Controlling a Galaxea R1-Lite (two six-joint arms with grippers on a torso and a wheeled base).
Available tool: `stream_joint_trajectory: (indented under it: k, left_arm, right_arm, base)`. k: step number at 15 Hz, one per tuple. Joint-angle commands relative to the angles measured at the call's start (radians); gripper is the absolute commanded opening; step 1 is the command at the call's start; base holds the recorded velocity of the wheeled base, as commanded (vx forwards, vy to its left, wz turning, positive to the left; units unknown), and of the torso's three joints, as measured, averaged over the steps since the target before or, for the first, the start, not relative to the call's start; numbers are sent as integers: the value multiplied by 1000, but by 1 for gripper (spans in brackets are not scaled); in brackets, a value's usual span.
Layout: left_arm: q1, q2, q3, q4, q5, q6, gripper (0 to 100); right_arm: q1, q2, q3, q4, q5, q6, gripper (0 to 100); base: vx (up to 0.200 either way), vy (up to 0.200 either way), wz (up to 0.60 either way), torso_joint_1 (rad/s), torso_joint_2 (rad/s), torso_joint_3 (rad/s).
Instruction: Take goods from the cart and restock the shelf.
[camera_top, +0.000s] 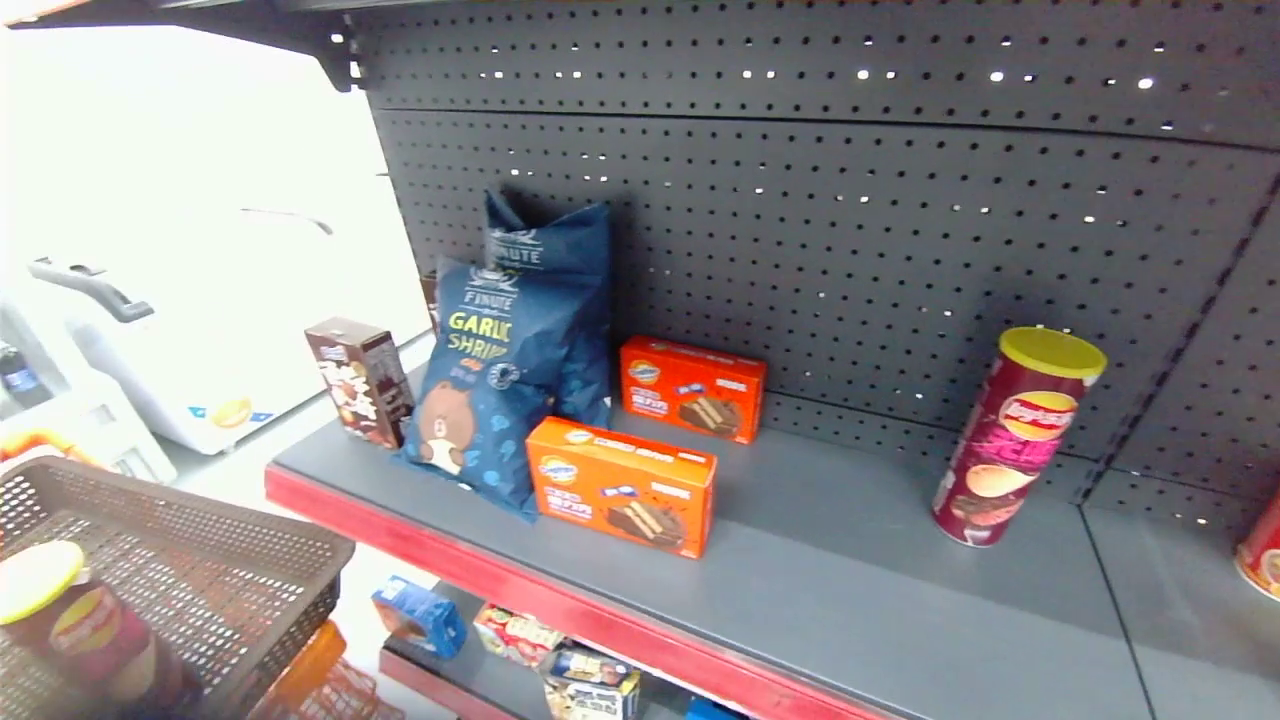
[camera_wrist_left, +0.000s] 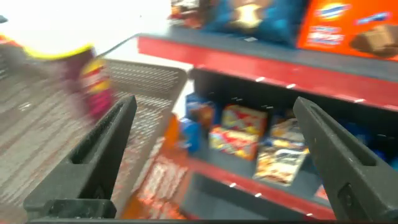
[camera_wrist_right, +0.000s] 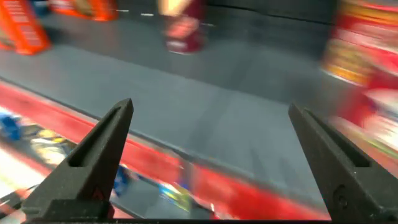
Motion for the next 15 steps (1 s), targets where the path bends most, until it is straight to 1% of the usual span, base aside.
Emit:
stream_joint_trajectory:
  k: [1,6,10,12,15]
  left_arm:
    - [0,0,0,-1,0,0,100]
    - [0,0,0,-1,0,0,100]
    - [0,0,0,-1,0,0,100]
    - [0,0,0,1,-3,6,100]
    - [0,0,0,-1,-1,1,100]
  right_arm:
    - [0,0,0,0,0,0,100]
    - [0,0,0,0,0,0,100]
    - [0,0,0,0,0,0,100]
    - [0,0,-1,0,0,0,100]
    - [0,0,0,0,0,0,100]
  base:
    - [0,0,600,7,-2,7]
    - [0,0,600,5,0,2]
    - [0,0,0,0,0,0]
    - [0,0,0,0,0,0]
    - [0,0,0,0,0,0]
